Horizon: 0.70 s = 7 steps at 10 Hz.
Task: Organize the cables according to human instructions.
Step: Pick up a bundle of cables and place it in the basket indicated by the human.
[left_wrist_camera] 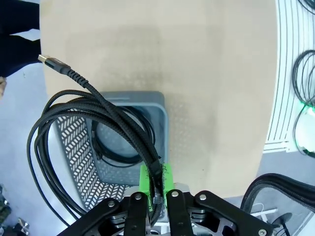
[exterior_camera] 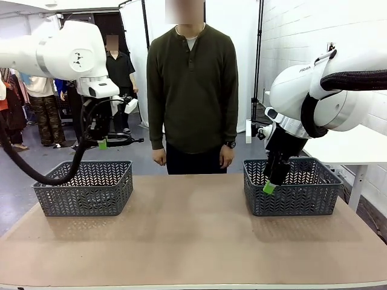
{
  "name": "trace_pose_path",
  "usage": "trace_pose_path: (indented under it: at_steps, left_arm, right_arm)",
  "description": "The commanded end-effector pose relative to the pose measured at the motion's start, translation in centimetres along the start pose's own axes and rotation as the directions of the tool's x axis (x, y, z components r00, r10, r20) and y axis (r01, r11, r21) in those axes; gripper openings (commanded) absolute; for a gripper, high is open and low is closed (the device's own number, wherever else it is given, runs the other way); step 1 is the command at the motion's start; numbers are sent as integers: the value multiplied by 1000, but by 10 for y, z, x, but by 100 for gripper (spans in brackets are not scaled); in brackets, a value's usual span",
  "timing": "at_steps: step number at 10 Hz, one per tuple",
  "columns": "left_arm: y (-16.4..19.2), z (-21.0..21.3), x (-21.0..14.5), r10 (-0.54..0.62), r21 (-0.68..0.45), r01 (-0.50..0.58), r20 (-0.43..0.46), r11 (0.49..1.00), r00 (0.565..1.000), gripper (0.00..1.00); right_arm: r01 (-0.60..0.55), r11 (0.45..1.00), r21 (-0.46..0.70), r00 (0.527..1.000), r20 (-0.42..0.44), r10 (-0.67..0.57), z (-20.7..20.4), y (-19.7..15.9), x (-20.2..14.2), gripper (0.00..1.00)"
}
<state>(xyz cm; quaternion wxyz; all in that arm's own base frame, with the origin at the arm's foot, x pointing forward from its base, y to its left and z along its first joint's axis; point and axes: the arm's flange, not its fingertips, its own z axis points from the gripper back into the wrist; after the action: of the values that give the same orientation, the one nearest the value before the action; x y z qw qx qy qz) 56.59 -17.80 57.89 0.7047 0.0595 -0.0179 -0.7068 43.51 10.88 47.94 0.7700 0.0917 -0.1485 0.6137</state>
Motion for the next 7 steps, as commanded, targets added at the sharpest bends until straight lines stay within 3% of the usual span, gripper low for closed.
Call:
trace_pose_path:
  at_steps: [1, 7]
  left_arm:
    - [-16, -13, -22, -40, -3, 40, 35, 999, 999, 0]
    - [-19, -61, -74, -13, 2, 13, 19, 1000, 1000, 0]
  right_arm:
    - [10, 1000, -8, 1000, -8, -10, -1, -2, 2, 100]
    - [10, 1000, -8, 1000, -8, -10, -1, -2, 2, 100]
